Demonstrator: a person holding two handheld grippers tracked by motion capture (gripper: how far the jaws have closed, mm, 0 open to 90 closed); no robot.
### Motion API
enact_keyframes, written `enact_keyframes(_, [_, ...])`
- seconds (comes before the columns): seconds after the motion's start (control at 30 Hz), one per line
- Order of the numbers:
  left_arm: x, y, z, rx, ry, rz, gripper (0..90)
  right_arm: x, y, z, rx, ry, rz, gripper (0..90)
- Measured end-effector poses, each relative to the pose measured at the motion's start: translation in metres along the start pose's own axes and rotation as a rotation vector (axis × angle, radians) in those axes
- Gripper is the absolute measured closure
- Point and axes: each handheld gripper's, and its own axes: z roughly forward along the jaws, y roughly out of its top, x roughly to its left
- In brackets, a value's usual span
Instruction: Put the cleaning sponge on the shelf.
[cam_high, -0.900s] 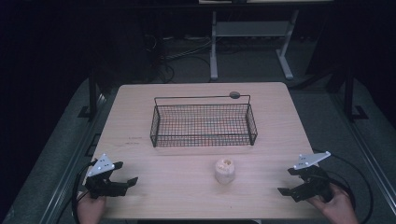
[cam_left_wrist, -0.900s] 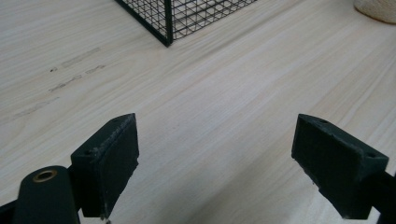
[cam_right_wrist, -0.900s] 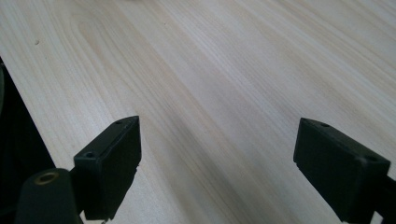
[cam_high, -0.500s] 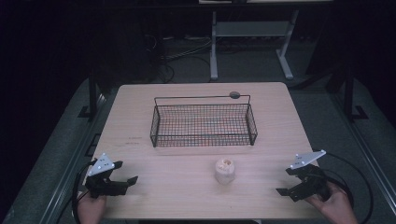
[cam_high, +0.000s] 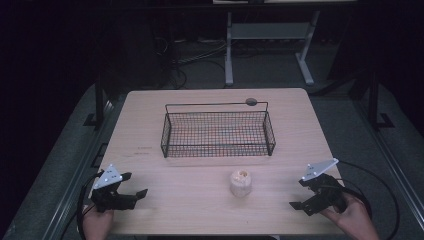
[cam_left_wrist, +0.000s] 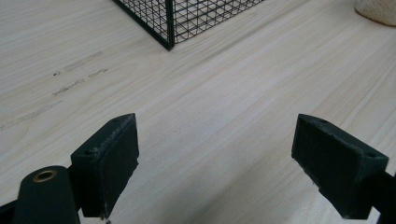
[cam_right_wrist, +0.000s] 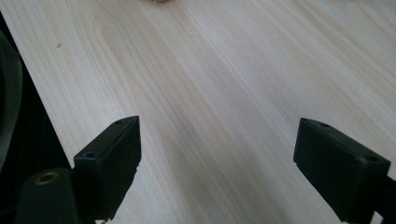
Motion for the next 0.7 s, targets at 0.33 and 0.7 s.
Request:
enact_keyframes(0.33, [-0.001, -0.001, -0.001, -0.001, 0.0, -0.006, 13.7, 0.004, 0.017, -0.004, 0.014, 0.009, -0.043, 14.7])
enact_keyframes(0.7, [0.0, -0.001, -0.002, -0.003, 0.004, -0.008, 13.7, 0.008, 0.035, 0.0, 0.047, 0.026, -0.088, 14.7])
